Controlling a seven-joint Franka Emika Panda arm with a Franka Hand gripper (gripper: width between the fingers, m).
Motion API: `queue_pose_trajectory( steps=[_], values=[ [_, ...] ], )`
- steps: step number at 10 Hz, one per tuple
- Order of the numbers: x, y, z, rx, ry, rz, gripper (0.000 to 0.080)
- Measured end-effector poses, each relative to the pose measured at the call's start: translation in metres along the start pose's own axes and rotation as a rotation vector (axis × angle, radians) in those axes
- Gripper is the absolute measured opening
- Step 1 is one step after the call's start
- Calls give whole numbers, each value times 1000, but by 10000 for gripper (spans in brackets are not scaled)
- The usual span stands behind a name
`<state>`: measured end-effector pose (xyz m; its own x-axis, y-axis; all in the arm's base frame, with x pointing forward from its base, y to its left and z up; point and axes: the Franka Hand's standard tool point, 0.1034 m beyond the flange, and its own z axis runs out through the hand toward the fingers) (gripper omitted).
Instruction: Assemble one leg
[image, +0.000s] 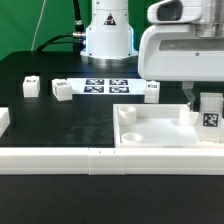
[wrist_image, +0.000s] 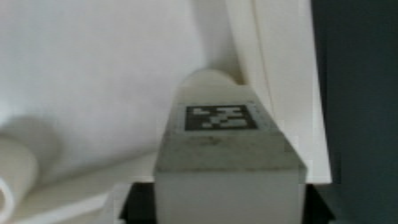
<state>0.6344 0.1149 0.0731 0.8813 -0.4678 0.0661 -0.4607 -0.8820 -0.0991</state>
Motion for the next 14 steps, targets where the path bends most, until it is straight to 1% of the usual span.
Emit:
queue_pose_trajectory(
  steps=[1, 2, 5, 6, 8, 9, 11, 13, 14],
  values=[
    [0, 1, 0, 3, 2, 131, 290],
    [0, 2, 0, 1, 4, 255, 291],
    [0, 3, 0, 2, 4, 553, 291],
    [0, 3, 1, 6, 3, 656, 291],
    [-1, 4, 1, 7, 5, 904, 291],
    [-1, 4, 1, 5, 8, 971, 291],
    [-4, 3, 1, 6, -2, 1271, 291],
    [-3, 4, 1, 12, -21, 1392, 291],
    [-3, 4, 1, 13, -23, 1405, 291]
  ],
)
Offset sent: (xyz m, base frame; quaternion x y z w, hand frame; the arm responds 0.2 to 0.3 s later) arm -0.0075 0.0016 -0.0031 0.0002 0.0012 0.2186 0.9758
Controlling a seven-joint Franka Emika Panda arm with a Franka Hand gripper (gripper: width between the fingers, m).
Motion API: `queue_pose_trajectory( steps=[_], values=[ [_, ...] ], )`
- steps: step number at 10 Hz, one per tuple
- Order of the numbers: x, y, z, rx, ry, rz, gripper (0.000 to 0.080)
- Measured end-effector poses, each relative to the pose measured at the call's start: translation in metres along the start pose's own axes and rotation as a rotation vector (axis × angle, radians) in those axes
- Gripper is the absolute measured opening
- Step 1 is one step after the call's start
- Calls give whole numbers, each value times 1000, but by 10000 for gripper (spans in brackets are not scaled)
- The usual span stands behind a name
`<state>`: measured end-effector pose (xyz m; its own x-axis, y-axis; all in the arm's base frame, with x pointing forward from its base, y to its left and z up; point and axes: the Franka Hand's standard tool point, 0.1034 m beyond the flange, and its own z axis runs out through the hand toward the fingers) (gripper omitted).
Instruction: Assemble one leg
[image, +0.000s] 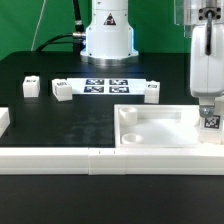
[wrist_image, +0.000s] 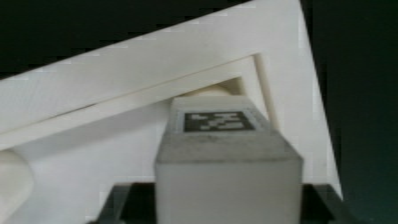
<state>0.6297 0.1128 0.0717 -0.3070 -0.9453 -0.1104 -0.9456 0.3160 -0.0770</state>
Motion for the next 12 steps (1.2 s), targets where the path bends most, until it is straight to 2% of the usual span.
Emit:
queue_pose_trajectory(
  steps=[2, 3, 4, 5, 8, 10, 12],
  values=[
    [0, 0, 0, 0, 0, -7, 296],
    [-1, 1, 1, 0, 0, -8, 500],
    [-1, 1, 1, 0, 0, -10, 500],
    [-1, 1, 1, 0, 1, -22, 620],
    [-1, 1, 1, 0, 1, -199, 647],
    [-3, 0, 0, -9, -1, -466, 649],
    [-3, -1, -1, -5, -3, -714, 649]
  ],
)
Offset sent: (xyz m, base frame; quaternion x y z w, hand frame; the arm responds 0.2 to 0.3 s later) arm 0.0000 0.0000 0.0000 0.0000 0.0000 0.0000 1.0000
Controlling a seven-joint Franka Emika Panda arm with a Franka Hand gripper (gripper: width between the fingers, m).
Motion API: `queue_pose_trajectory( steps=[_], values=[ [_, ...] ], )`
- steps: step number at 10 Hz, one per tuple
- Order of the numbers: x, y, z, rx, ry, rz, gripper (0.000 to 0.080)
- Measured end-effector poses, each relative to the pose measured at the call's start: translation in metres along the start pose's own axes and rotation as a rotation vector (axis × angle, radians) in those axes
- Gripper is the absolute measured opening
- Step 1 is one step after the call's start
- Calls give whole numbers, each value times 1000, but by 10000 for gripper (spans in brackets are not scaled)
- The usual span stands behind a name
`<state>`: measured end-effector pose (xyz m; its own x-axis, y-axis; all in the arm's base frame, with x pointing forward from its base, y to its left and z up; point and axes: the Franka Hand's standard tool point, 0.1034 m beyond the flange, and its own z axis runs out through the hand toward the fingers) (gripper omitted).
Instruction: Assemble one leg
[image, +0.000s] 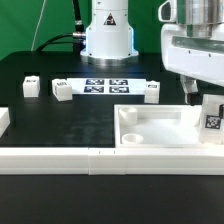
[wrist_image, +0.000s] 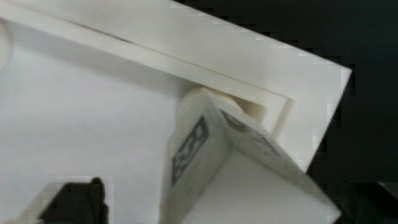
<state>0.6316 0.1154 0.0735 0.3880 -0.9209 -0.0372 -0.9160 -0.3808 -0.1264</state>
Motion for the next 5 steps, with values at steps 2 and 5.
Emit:
queue_pose_trajectory(
  steps=[2, 5],
  values=[
    [-2, 0, 1, -9, 4, -216, 649],
    [-6, 0, 2, -38, 19, -595, 649]
  ],
)
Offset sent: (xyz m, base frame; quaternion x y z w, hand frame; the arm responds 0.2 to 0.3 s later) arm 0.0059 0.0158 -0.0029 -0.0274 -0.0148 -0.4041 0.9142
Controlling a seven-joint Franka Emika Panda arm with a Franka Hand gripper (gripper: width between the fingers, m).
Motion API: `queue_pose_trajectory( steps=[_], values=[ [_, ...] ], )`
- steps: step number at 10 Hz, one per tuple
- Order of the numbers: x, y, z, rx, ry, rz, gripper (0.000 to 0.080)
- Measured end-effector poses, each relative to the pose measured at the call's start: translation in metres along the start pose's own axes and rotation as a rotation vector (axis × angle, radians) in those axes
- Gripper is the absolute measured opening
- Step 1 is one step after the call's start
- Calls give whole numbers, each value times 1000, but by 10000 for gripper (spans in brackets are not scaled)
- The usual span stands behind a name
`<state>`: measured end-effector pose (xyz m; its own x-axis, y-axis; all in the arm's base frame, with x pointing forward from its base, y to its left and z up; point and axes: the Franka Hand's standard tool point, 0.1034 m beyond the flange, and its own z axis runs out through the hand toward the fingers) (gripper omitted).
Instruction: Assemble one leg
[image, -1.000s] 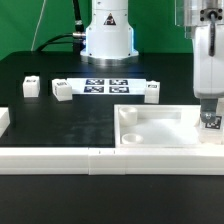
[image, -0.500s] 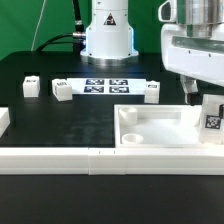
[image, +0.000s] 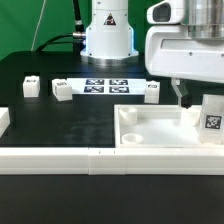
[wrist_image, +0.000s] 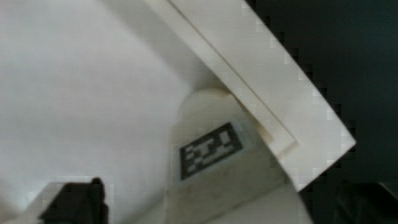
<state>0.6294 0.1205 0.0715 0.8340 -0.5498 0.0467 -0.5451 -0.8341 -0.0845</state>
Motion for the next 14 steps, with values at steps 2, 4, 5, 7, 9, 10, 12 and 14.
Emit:
queue_pose_trajectory(
  steps=[2, 4, 5, 7, 9, 10, 12, 14],
  values=[
    [1, 0, -1, -31, 3, -257, 649],
    [3, 2, -2, -34, 2, -379, 649],
    [3, 2, -2, -34, 2, -403, 637],
    [3, 2, -2, -33, 2, -397, 468],
    [3, 2, -2, -34, 2, -397, 291],
    [3, 2, -2, -33, 2, -394, 291],
    [3, 2, -2, -33, 3, -325, 291],
    [2, 2, -1, -19, 4, -96, 291]
  ],
)
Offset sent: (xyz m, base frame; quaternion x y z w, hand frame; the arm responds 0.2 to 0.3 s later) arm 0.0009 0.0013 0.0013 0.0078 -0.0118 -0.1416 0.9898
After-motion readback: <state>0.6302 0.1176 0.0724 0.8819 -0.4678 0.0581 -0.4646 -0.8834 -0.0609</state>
